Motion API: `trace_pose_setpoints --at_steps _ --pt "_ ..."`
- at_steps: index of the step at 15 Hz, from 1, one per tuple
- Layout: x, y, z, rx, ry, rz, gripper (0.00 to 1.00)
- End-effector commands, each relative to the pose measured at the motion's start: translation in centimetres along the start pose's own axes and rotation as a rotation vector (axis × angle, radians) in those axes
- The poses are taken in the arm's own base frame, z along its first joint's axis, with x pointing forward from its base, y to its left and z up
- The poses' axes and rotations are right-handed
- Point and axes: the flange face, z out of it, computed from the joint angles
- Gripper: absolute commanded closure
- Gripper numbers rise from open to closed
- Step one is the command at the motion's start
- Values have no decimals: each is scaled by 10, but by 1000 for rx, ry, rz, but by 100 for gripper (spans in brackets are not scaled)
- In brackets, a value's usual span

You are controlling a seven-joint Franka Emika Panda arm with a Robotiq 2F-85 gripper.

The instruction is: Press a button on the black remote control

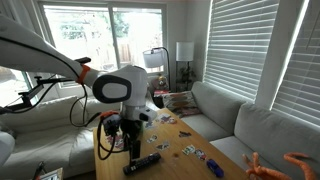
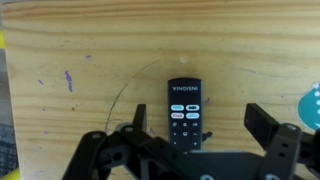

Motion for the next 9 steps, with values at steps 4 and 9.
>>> trace_pose_setpoints --at_steps 4,9 --pt "16 9 -24 170 100 293 0" --pt "20 16 -29 221 143 536 0"
